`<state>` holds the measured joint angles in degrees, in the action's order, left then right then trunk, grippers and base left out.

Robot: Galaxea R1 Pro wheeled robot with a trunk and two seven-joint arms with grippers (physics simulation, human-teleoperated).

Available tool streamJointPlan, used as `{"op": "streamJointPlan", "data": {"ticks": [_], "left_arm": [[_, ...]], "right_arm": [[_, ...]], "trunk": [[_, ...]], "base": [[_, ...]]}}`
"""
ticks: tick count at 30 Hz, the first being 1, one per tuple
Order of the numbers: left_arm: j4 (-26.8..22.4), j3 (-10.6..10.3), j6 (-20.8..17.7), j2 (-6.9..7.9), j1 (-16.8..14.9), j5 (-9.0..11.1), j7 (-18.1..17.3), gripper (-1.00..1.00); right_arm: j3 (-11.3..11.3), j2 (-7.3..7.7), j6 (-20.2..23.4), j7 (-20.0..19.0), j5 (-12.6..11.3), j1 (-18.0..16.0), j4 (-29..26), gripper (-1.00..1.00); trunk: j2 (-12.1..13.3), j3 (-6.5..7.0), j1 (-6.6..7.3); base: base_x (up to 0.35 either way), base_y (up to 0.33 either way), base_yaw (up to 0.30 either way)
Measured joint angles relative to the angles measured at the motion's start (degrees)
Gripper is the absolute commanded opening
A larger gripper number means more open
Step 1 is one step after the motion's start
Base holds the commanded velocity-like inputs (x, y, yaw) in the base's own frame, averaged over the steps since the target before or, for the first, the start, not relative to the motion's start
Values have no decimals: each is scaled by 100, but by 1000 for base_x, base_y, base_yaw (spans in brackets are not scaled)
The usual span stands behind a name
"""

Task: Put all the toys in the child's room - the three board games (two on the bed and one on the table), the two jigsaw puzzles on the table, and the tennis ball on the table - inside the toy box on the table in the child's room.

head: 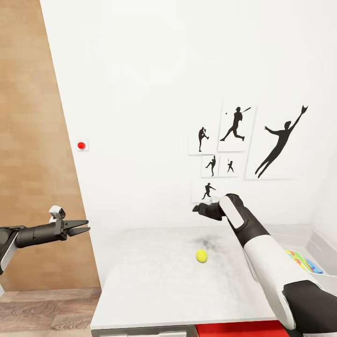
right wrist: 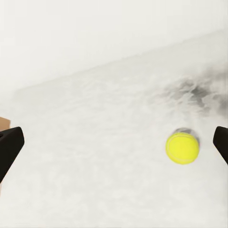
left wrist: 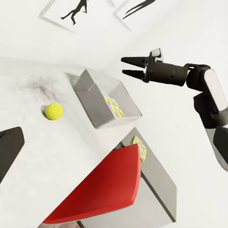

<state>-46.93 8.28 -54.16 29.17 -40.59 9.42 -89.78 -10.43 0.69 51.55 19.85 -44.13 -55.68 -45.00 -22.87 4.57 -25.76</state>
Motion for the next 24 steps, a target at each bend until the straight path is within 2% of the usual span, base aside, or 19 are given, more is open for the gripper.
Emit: {"op": "streamJointPlan", "data": {"ticks": [15, 24], "left_arm": [[0, 0, 1, 0, 0, 0, 0, 100], [0, 2, -1, 5, -2, 0, 0, 100]], "right_arm": [[-20, 3, 17, 17, 1, 12, -3, 100], [-5, -2, 18, 17, 0, 15, 22, 100]], "trunk": [[0, -4, 0], [1, -74, 0]], "base": [[0, 0, 0], [0, 0, 0]]}}
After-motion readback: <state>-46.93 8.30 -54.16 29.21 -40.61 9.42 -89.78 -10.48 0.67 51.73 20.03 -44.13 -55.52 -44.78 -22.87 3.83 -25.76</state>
